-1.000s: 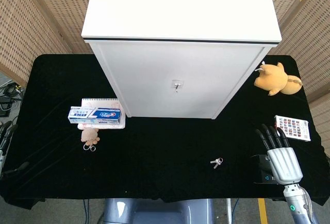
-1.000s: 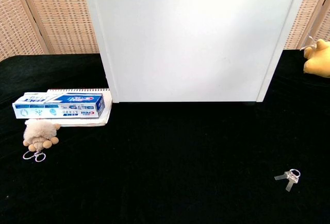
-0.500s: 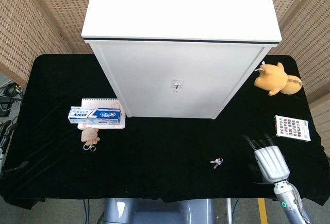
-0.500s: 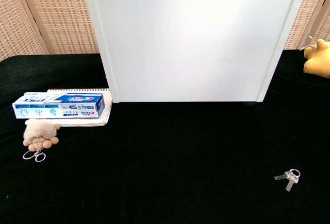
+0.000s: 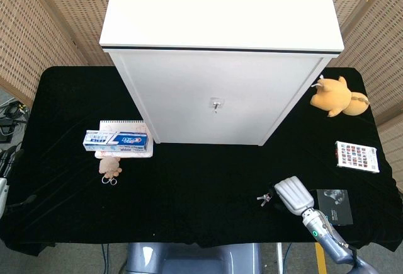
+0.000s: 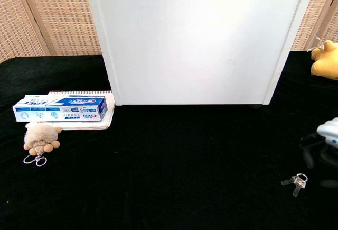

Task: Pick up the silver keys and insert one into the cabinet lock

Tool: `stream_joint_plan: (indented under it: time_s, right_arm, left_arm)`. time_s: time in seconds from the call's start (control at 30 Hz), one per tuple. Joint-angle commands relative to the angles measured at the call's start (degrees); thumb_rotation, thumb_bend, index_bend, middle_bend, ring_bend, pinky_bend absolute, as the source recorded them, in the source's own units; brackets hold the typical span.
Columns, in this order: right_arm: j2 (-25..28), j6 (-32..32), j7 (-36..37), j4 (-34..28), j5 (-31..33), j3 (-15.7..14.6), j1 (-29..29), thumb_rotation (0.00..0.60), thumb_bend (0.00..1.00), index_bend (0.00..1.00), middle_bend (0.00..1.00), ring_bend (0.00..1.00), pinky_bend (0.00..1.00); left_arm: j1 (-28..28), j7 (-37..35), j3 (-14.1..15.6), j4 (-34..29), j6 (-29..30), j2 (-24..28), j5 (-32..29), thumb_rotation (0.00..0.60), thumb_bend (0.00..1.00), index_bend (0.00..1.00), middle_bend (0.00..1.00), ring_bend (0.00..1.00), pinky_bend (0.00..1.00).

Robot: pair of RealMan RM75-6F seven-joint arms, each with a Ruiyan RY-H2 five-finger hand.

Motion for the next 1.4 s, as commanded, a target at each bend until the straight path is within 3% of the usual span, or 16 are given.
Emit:
stream_joint_plan:
  time_s: [0.03, 0.83, 1.4]
  right_arm:
    - [-1.86, -1.61, -1.06, 1.58, 1.04, -0.09, 0.71, 0.600, 0.43, 0.58, 0.85, 0.81, 0.93]
    - [-5.57, -5.99, -6.03, 3.99, 6.47, 0.72, 2.04, 0.600, 0.53, 0.58, 0.85, 0.81, 0.93]
    - [-5.98, -6.85, -7.87, 4.57, 8.52, 0.62, 2.40, 0.600, 0.54, 0.58, 0.85, 0.81, 0.93]
  left_arm:
    - [-0.10, 0.26, -0.02, 0.05, -0.26, -0.15, -0.21, 0.600, 0.00, 0.00, 0.00, 0.00, 0.00]
    - [-0.35, 0.87, 0.02, 0.08, -0.73, -0.42, -0.44, 0.600, 0.00, 0.00, 0.00, 0.00, 0.00]
    - [-0.49, 1.06, 0.11, 0.07, -0.99, -0.50, -0.48, 0.600, 0.00, 0.00, 0.00, 0.00, 0.00]
